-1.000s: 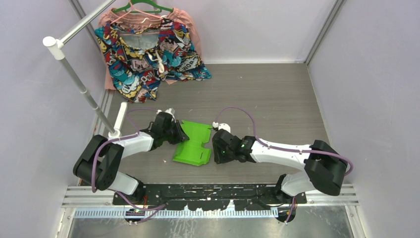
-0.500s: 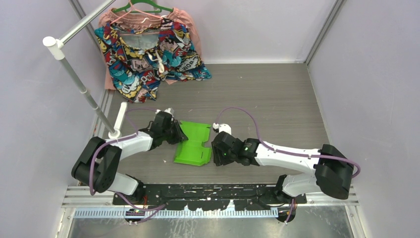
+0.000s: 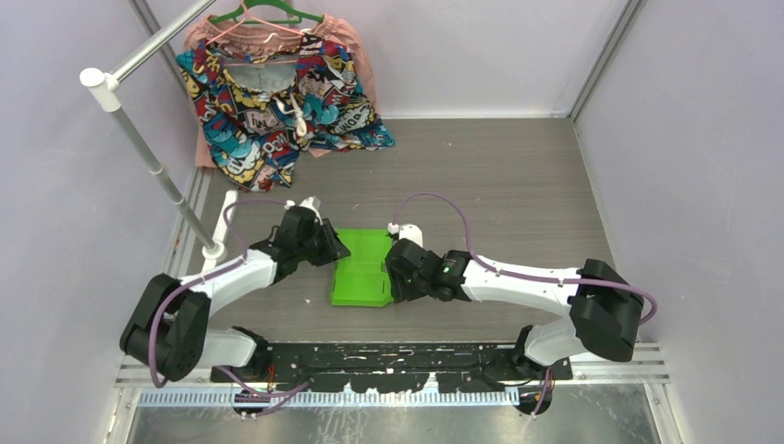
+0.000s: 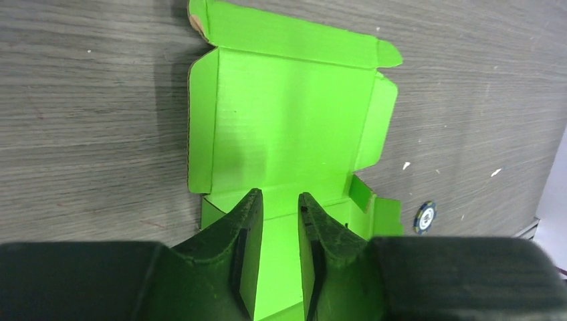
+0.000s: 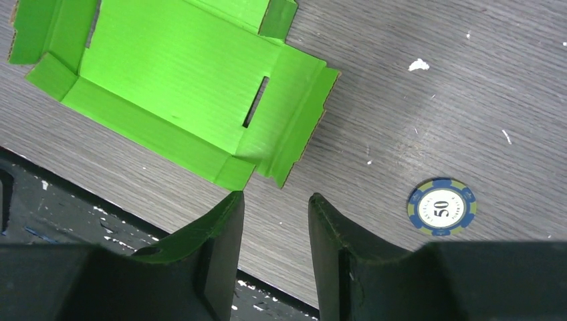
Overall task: Fold the paper box
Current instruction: Fold the paper box at the center of the board.
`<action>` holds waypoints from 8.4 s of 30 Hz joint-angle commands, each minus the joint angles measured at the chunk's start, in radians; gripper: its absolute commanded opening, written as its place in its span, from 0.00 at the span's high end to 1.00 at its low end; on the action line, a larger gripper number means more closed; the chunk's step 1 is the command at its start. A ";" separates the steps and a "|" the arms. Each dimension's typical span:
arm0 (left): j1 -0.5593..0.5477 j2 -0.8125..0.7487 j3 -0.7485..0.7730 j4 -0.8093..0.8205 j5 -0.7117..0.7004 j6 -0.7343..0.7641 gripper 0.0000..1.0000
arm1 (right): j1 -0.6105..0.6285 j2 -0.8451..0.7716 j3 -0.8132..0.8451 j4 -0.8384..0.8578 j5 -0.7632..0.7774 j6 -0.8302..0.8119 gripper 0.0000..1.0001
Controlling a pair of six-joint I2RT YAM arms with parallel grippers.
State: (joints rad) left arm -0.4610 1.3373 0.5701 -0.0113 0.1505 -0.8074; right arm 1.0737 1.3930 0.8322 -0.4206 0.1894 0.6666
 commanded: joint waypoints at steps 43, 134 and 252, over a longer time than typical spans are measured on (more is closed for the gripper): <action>-0.028 -0.405 -0.120 -0.088 0.068 -0.105 0.89 | 0.084 0.465 0.209 0.135 -0.088 0.060 0.66; -0.057 -0.516 -0.257 -0.324 -0.181 -0.173 0.99 | -0.031 0.358 -0.025 0.194 -0.176 0.050 0.68; -0.300 -0.068 -0.118 -0.074 -0.252 -0.182 1.00 | -0.050 0.074 0.012 0.012 -0.105 0.033 0.61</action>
State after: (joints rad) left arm -0.7582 1.2556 0.4465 -0.0608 -0.0879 -1.0130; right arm 1.0317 1.4532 0.8425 -0.4500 0.0616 0.6834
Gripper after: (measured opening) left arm 0.006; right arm 0.395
